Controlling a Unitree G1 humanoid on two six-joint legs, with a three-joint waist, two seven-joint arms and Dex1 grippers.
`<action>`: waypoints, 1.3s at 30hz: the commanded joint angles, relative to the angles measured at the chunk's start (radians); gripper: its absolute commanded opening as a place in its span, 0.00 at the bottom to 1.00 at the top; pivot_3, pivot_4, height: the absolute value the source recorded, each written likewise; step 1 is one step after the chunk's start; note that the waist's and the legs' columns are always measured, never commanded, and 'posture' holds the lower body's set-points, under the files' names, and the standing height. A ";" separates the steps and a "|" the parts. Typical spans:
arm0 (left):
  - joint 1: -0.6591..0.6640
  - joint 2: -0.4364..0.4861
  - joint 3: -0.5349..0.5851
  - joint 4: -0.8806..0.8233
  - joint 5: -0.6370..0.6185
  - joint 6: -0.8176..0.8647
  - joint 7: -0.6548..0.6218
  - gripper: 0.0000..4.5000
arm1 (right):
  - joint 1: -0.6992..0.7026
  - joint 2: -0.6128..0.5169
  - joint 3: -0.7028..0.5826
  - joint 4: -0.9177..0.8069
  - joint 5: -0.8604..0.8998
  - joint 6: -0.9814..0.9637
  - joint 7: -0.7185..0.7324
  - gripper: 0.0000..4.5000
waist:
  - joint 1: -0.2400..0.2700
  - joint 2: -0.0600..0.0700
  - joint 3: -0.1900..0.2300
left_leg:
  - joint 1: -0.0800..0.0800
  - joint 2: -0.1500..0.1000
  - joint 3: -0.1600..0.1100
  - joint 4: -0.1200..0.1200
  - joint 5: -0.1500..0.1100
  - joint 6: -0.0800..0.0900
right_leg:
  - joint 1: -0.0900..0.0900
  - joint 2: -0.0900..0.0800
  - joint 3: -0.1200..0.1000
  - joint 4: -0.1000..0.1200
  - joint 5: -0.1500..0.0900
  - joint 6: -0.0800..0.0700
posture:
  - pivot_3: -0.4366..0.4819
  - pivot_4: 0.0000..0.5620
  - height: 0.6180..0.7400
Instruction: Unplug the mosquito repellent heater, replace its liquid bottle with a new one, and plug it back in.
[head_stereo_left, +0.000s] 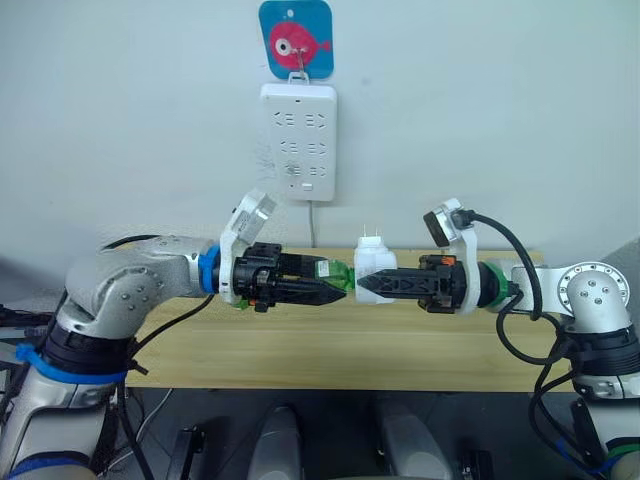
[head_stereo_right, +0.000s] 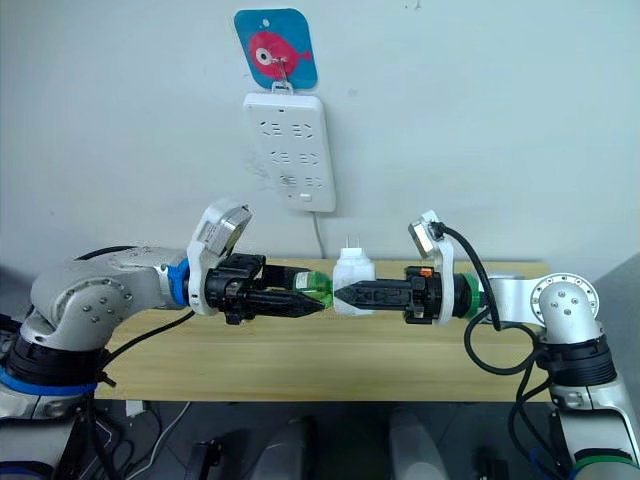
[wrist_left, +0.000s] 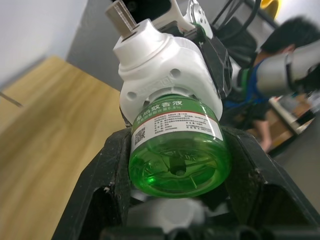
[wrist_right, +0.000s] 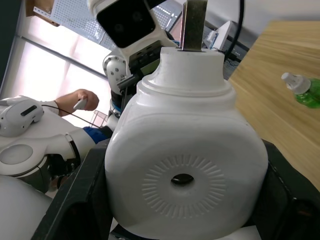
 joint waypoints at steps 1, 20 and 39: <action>-0.043 0.040 0.138 0.079 -0.105 0.104 0.038 0.50 | 0.014 -0.031 -0.025 0.002 -0.008 0.016 0.003 0.67 | 0.000 0.000 0.000 | 0.000 0.000 0.000 0.000 0.000 0.000 | 0.000 0.000 0.000 0.000 0.000 0.000 | 0.39 0.41 0.97; 0.122 0.099 0.220 0.022 -0.053 0.158 0.059 0.50 | 0.051 -0.096 0.043 0.003 -0.470 -0.115 -0.060 0.67 | 0.003 -0.001 0.001 | 0.000 0.000 0.003 -0.001 0.000 0.000 | -0.001 -0.001 0.002 0.000 0.001 -0.001 | 0.41 0.40 0.97; 0.343 0.077 0.040 -0.161 0.354 -0.234 -0.110 0.50 | 0.014 -0.146 0.384 0.280 -1.378 -0.334 0.080 0.67 | 0.002 -0.001 0.001 | 0.000 -0.001 0.006 -0.001 0.000 -0.001 | -0.003 -0.002 0.005 -0.001 0.001 -0.002 | 0.39 0.41 0.97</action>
